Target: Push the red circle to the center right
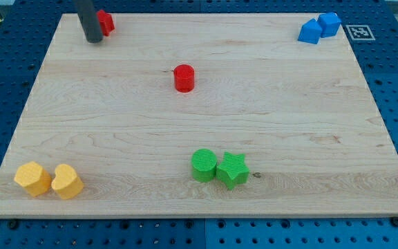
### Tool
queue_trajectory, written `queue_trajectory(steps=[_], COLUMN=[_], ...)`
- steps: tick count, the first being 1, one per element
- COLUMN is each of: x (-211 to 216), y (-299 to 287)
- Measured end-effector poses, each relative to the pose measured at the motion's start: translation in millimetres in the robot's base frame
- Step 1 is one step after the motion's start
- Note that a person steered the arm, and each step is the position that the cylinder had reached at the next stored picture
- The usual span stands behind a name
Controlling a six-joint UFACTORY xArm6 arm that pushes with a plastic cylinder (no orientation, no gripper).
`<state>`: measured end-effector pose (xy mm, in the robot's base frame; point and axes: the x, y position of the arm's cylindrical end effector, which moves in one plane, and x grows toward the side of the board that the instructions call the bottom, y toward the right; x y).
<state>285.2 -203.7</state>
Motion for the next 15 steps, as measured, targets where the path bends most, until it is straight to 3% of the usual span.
queue_trajectory(steps=[2, 3, 5, 7, 9, 11, 12, 14, 15], x=[103.4, 120.4, 119.1, 94.5, 94.5, 94.6, 111.1, 121.9, 121.9], y=[57.1, 61.0, 73.5, 173.5, 185.8, 251.6, 218.5, 225.4, 287.6])
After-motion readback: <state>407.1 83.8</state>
